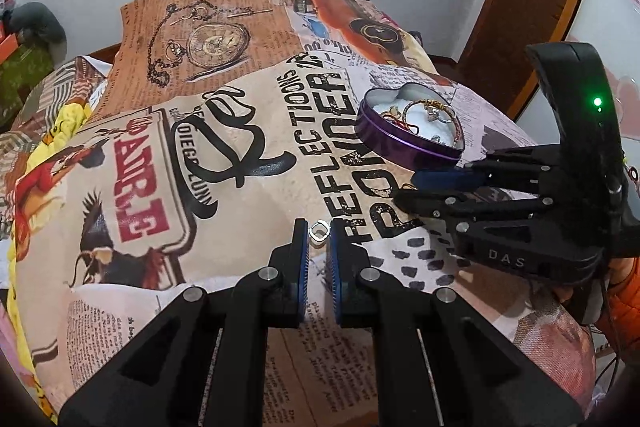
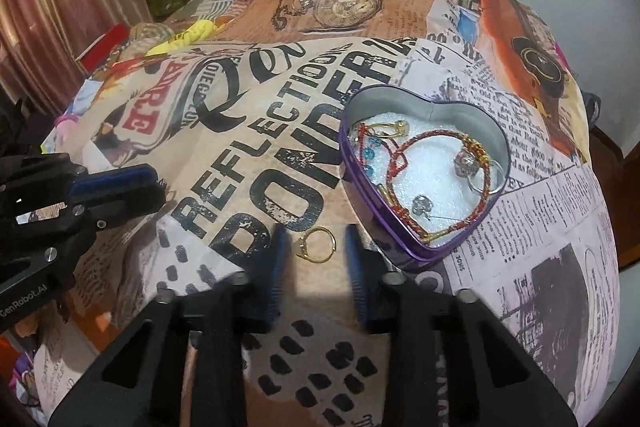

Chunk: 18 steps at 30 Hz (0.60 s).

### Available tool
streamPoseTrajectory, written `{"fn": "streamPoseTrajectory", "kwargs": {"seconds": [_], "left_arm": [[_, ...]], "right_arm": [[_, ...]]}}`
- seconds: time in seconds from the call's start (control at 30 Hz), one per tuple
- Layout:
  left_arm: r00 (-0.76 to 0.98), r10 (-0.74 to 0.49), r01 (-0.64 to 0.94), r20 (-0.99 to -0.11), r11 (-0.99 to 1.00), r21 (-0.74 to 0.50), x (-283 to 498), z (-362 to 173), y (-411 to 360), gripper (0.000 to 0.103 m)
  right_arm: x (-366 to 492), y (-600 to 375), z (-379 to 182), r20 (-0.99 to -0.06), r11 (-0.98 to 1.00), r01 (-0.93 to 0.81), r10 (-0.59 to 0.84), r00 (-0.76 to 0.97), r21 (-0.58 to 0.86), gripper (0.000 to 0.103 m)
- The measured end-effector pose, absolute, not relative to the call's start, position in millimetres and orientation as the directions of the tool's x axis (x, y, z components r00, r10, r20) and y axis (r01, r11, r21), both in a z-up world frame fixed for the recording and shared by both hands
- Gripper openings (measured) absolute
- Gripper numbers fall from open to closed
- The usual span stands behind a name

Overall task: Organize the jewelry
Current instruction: 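Grasp the gold ring with the right tool while the left grasps a silver ring, then carry both held rings over the purple heart tin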

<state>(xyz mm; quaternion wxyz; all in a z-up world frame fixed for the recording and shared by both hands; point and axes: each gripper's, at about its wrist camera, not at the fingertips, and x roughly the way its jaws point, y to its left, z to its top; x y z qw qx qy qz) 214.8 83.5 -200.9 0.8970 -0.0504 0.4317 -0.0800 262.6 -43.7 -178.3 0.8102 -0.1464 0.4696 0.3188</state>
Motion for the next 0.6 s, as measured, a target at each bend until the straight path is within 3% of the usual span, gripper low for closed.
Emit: {"fn": "streamPoseTrajectory", "kwargs": {"seconds": [0.6], "left_arm": [[0.682, -0.166, 0.144, -0.712, 0.985, -0.092, 207.0, -145.9, 61.4, 0.009]], "right_arm": [[253.4, -65.8, -132.5, -0.777, 0.794, -0.604, 0.420, 0.468, 0.066, 0.018]]}}
